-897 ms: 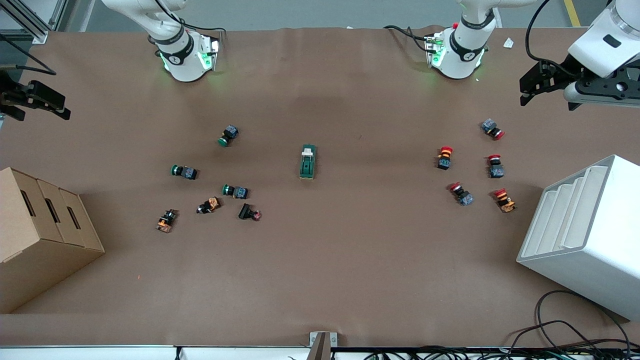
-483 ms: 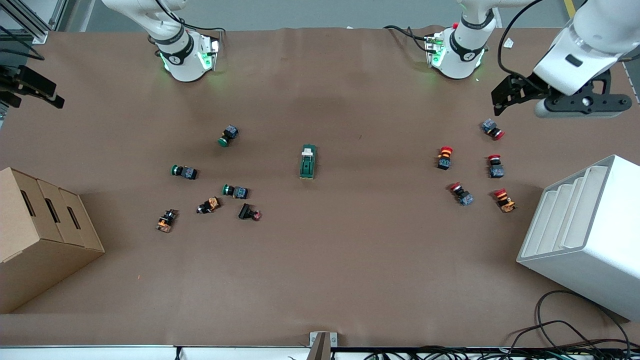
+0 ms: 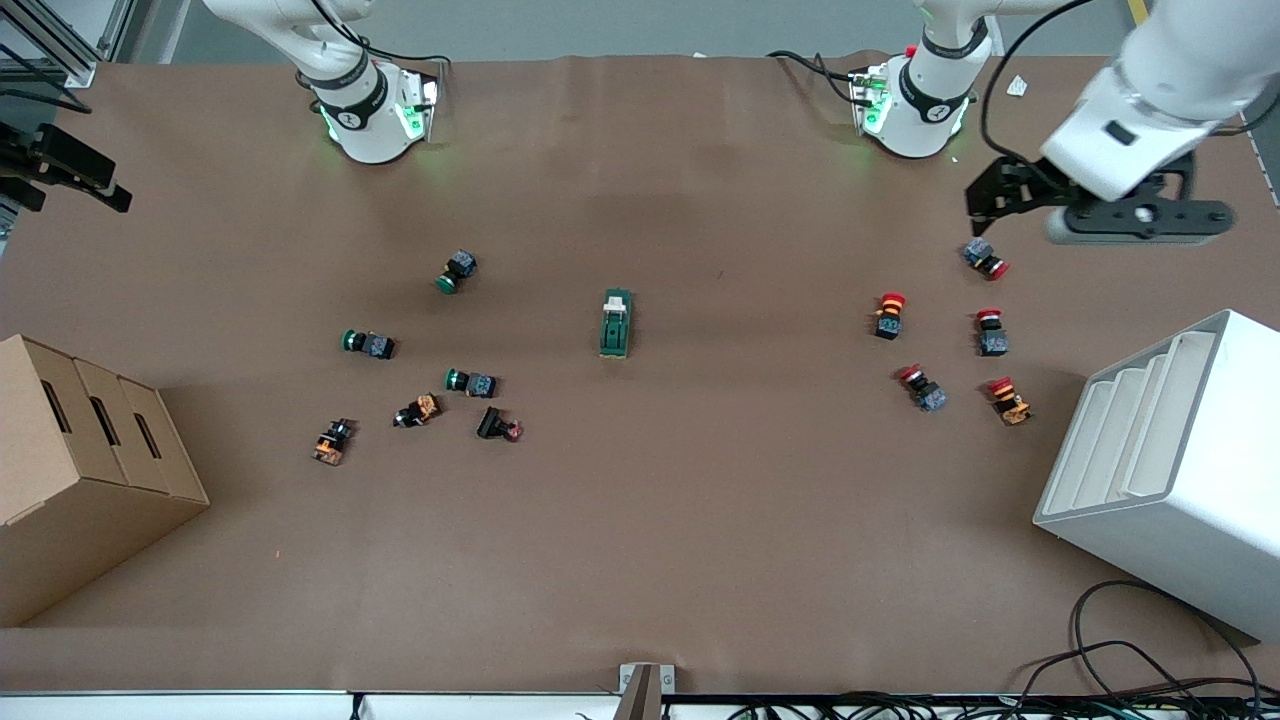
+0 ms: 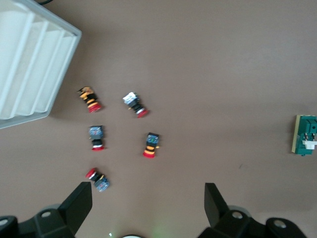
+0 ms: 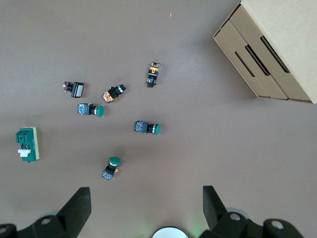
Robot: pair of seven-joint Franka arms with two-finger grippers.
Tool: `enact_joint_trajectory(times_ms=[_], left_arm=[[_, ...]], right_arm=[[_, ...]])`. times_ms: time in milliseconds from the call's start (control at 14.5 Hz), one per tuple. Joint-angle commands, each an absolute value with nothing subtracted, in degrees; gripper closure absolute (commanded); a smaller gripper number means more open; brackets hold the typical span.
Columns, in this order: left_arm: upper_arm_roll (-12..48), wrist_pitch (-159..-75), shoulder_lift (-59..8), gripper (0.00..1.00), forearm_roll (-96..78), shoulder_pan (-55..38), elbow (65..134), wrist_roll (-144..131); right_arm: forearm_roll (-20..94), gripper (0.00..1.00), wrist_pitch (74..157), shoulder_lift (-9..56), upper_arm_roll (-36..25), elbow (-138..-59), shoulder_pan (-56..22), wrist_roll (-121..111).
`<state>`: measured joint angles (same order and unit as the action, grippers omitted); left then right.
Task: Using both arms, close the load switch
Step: 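Move the left gripper over the green load switch and lower it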
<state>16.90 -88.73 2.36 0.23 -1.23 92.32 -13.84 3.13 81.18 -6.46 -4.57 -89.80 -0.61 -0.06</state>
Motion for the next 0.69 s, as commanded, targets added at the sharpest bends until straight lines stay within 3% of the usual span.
enact_joint_trajectory(times_ms=[0, 207, 414, 621], left_arm=[[22.30, -92.71, 2.02, 0.00, 0.09, -0.97, 94.74, -21.67], [29.51, -96.05, -0.61, 0.00, 0.17, -1.05, 95.71, -33.01], [37.15, -104.30, -1.23, 0.00, 4.65, -1.14, 100.88, -43.55], [40.69, -111.95, -1.23, 0.00, 5.71, -3.06, 106.85, -52.53]], right_arm=[[3.52, 0.00, 81.21, -7.47, -5.10, -90.44, -1.58, 1.14], [-1.21, 0.00, 81.30, -7.47, -5.01, -90.44, -3.94, 1.23], [-1.67, 0.00, 81.04, -7.47, -5.10, -90.44, -4.92, 1.58], [1.12, 0.00, 81.04, -7.38, -5.45, -90.44, -4.57, 2.02]])
